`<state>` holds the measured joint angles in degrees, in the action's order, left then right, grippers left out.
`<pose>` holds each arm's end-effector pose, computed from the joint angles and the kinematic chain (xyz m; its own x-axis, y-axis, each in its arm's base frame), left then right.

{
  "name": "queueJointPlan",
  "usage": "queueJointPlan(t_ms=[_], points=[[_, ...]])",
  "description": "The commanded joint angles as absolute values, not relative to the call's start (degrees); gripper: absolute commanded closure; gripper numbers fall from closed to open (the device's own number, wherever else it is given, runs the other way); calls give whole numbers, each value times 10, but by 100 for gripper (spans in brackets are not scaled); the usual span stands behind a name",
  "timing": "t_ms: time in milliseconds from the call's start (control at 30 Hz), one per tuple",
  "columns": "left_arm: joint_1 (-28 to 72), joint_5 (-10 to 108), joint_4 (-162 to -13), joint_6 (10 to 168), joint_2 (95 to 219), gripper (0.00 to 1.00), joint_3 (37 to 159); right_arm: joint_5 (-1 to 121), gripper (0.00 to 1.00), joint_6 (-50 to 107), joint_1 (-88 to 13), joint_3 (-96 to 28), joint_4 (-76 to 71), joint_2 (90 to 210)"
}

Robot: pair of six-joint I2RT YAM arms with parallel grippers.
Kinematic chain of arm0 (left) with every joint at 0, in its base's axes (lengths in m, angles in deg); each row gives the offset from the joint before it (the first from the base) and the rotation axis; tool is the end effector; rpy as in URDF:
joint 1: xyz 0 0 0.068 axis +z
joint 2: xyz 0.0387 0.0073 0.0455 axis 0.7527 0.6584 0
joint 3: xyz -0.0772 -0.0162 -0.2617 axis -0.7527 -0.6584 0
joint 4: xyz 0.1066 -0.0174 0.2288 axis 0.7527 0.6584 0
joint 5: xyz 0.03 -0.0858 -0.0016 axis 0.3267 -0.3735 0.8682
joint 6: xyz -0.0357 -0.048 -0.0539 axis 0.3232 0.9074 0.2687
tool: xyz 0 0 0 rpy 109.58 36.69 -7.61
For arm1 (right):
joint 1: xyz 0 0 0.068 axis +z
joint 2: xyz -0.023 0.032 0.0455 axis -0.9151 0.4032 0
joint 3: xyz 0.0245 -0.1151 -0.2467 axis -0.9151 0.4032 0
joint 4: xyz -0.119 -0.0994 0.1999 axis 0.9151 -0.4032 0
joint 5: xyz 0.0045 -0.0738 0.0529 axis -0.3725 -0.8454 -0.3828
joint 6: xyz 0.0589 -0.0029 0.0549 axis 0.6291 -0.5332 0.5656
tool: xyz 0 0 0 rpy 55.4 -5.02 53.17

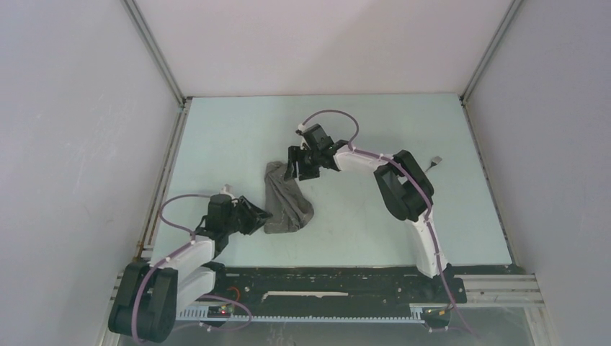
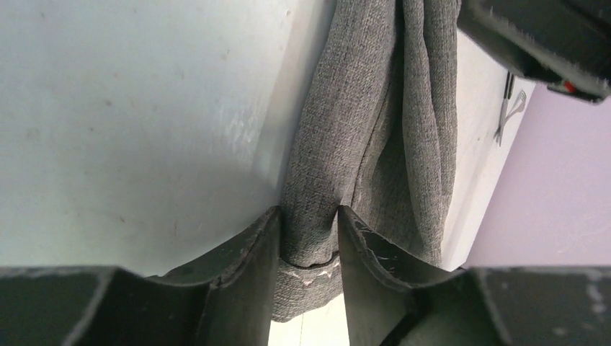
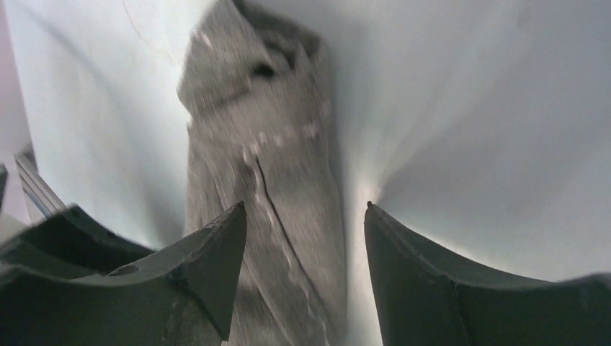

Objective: Fold the napkin into a case and place the utensils inside
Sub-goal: Smooth out the smaller rectangle-folded napkin at the center of the board.

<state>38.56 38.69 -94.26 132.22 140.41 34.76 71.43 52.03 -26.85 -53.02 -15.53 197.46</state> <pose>0.1793 -0.0549 0.1057 -0.7031 -0.6610 -0.2622 -0.2970 0.6079 -0.7363 0.3788 0.3405 0.1353 -0.8818 -0.1041 -0.4599 -0.3756 0.7449 0.5515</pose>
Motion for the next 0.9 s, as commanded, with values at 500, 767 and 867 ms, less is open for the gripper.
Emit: queueJointPlan(t_ms=[500, 767, 867], points=[[349, 392, -881, 1361, 1326, 59, 298, 757, 37, 284, -240, -376, -248, 1780], [348, 389, -881, 1366, 1323, 61, 291, 726, 48, 243, -228, -374, -230, 1794], [345, 389, -882, 1369, 1321, 62, 289, 723, 51, 241, -221, -378, -231, 1805]])
